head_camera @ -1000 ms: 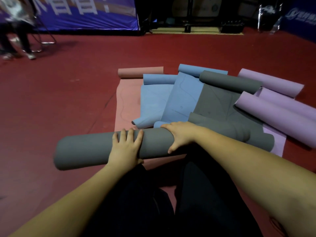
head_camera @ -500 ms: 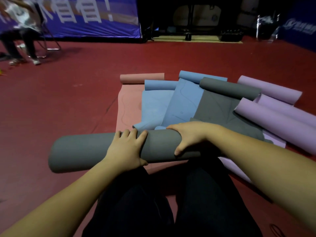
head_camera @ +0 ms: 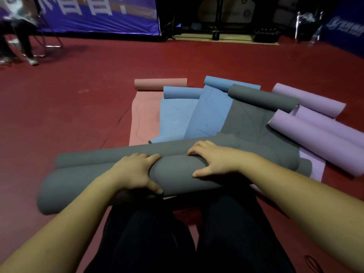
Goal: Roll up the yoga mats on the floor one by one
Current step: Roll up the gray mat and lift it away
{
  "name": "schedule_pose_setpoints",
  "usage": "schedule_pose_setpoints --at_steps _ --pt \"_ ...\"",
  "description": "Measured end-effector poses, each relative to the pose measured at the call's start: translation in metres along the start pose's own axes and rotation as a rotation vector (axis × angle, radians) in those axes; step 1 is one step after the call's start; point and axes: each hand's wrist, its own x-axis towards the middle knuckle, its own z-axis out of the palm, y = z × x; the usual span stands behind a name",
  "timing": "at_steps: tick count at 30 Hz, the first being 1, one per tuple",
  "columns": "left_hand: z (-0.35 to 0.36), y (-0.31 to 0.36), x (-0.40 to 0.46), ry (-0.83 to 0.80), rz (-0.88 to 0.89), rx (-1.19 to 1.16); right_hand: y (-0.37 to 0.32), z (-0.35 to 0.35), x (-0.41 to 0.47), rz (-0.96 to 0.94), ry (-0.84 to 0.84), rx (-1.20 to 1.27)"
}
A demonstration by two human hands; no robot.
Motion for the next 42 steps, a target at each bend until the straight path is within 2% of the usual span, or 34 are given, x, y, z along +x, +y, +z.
schedule_pose_setpoints --at_steps 5,9,12,15,20,22,25,30,36,42 --pt "-0.018 -0.012 0.034 -0.239 -0.003 -0.332 -0.017 0.026 -0.013 0.113 0.064 -0.344" --pt "-0.022 -0.020 0.060 -0.378 -0.038 -0.497 -0.017 0.039 -0.003 0.196 0.090 -0.403" --pt "-0.020 -0.026 0.066 -0.396 -0.042 -0.612 -0.009 0.038 0.008 0.177 0.102 -0.414" --pt "-0.016 -0.026 0.059 -0.229 -0.022 -0.524 -0.001 0.034 0.020 0.151 0.091 -0.366" --pt "0.020 -0.017 0.029 0.319 0.033 -0.038 0.011 0.025 0.036 0.129 0.018 -0.285" --pt "0.045 -0.013 0.016 0.460 0.062 0.157 0.013 0.019 0.043 0.130 -0.027 -0.241" --pt "0.067 -0.004 0.009 0.384 0.006 0.317 0.015 0.012 0.050 0.123 -0.079 -0.155" --pt "0.056 0.002 0.016 0.321 -0.061 0.354 0.012 0.000 0.050 0.127 -0.129 -0.040" --pt "0.043 0.009 0.008 0.403 -0.020 0.375 0.012 -0.015 0.035 0.107 -0.146 0.007" --pt "0.020 0.021 -0.026 0.444 0.022 0.361 0.009 -0.037 0.017 0.095 -0.244 0.013"
